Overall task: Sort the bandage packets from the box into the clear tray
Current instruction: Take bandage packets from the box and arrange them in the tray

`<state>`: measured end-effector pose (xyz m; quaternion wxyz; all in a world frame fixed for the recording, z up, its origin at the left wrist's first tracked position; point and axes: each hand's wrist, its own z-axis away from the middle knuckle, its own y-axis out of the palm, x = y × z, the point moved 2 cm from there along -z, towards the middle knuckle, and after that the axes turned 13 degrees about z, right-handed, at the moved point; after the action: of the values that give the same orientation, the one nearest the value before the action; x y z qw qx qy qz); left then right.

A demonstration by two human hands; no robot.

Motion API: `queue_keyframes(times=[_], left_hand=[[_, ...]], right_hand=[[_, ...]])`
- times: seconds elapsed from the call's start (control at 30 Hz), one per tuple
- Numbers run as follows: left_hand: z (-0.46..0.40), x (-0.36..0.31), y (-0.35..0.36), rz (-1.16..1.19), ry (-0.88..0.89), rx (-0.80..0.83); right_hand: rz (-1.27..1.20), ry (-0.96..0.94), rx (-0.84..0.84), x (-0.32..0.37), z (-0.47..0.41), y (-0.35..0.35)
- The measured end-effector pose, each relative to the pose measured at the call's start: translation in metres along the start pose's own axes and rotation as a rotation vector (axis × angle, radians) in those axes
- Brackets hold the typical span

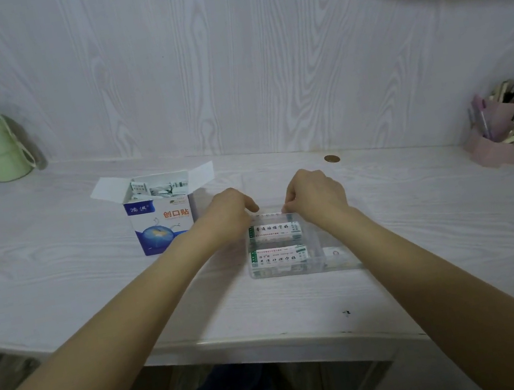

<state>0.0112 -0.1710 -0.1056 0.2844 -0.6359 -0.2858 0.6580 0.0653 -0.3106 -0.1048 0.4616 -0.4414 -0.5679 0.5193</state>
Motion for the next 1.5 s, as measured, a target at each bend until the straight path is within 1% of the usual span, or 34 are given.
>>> queue_keyframes(times=[0.17,0.23,0.3,0.37,0.43,0.5,0.57,0.63,0.73,0.83,0.9,0.93,1.03,1.17,1.37,1.5], left_hand=[[0.011,-0.004,-0.006,0.022,0.082,-0.081],[0.020,-0.011,-0.012,0.069,0.156,-0.168],[0.030,-0.019,-0.020,0.172,0.250,-0.262],[0.042,-0.026,-0.033,0.273,0.341,-0.350],[0.051,-0.024,-0.050,0.282,0.404,-0.454],[0.058,-0.013,-0.069,0.227,0.410,-0.516],[0.060,0.006,-0.090,0.163,0.361,-0.510],[0.058,0.028,-0.107,0.099,0.283,-0.474],[0.056,0.057,-0.128,0.026,0.203,-0.424],[0.054,0.075,-0.138,0.022,0.156,-0.290],[0.052,0.080,-0.141,-0.023,0.141,-0.201],[0.050,0.082,-0.143,-0.035,0.138,-0.182],[0.048,0.085,-0.148,0.018,0.129,-0.209],[0.042,0.087,-0.149,-0.054,0.157,-0.183],[0.031,0.085,-0.148,-0.061,0.133,-0.151],[0.027,0.086,-0.148,-0.051,0.138,-0.151]], right_hand=[[-0.171,-0.007,-0.091,-0.005,0.008,-0.011],[-0.310,-0.025,-0.131,-0.007,0.013,-0.016],[-0.468,-0.041,-0.205,-0.005,0.021,-0.023],[-0.554,-0.066,-0.279,0.002,0.030,-0.031],[-0.612,-0.118,-0.349,0.015,0.039,-0.040],[-0.643,-0.185,-0.430,0.034,0.046,-0.049],[-0.621,-0.256,-0.485,0.055,0.049,-0.056],[-0.552,-0.331,-0.479,0.076,0.048,-0.060],[-0.435,-0.435,-0.380,0.106,0.043,-0.062],[-0.279,-0.490,-0.274,0.127,0.035,-0.062],[-0.243,-0.493,-0.213,0.136,0.029,-0.060],[-0.240,-0.485,-0.182,0.140,0.026,-0.059],[-0.203,-0.451,-0.120,0.151,0.018,-0.055],[-0.133,-0.449,-0.060,0.164,0.013,-0.048],[0.049,-0.404,-0.089,0.174,0.006,-0.045],[0.124,-0.415,-0.053,0.178,0.007,-0.046]])
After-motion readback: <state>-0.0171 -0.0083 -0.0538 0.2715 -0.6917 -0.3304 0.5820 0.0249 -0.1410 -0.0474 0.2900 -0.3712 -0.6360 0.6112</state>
